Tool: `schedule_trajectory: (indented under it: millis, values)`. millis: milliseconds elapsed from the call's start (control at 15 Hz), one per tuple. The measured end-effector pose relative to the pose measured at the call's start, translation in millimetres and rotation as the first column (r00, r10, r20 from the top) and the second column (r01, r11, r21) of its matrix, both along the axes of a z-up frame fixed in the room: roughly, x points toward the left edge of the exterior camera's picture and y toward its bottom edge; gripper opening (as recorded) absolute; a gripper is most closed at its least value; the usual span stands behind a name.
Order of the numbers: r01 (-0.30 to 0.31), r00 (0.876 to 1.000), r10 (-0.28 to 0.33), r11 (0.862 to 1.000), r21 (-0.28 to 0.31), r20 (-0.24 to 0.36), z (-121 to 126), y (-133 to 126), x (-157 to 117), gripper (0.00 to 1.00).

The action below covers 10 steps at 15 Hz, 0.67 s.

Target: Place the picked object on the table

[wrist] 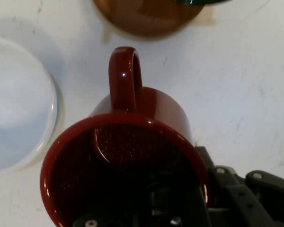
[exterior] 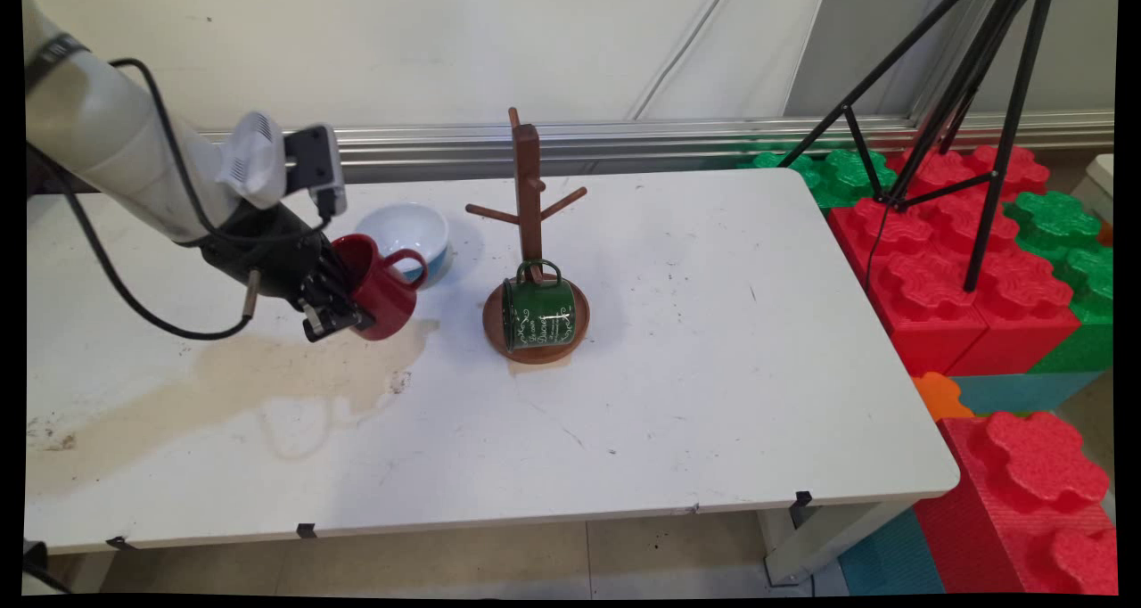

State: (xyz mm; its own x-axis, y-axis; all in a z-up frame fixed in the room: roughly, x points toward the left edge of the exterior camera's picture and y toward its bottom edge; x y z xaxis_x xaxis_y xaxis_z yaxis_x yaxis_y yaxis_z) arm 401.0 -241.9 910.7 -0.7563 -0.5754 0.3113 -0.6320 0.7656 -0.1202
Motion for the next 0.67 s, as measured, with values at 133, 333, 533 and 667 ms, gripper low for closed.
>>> schedule_trajectory:
  millis: [133, 333, 533, 667]
  values:
    - [-0.012, 1.000, 0.011, 1.000, 0.018, 0.030, -9.8, -4.1, -3.3, 0.00]
    - [-0.022, 0.998, 0.020, 0.999, 0.034, 0.055, -19.9, -8.0, -7.3, 0.00]
    - [-0.030, 0.997, 0.026, 0.998, 0.051, 0.079, -33.7, -14.6, -13.7, 0.00]
    - [-0.034, 0.995, 0.028, 0.998, 0.061, 0.091, -42.5, -19.1, -17.4, 0.00]
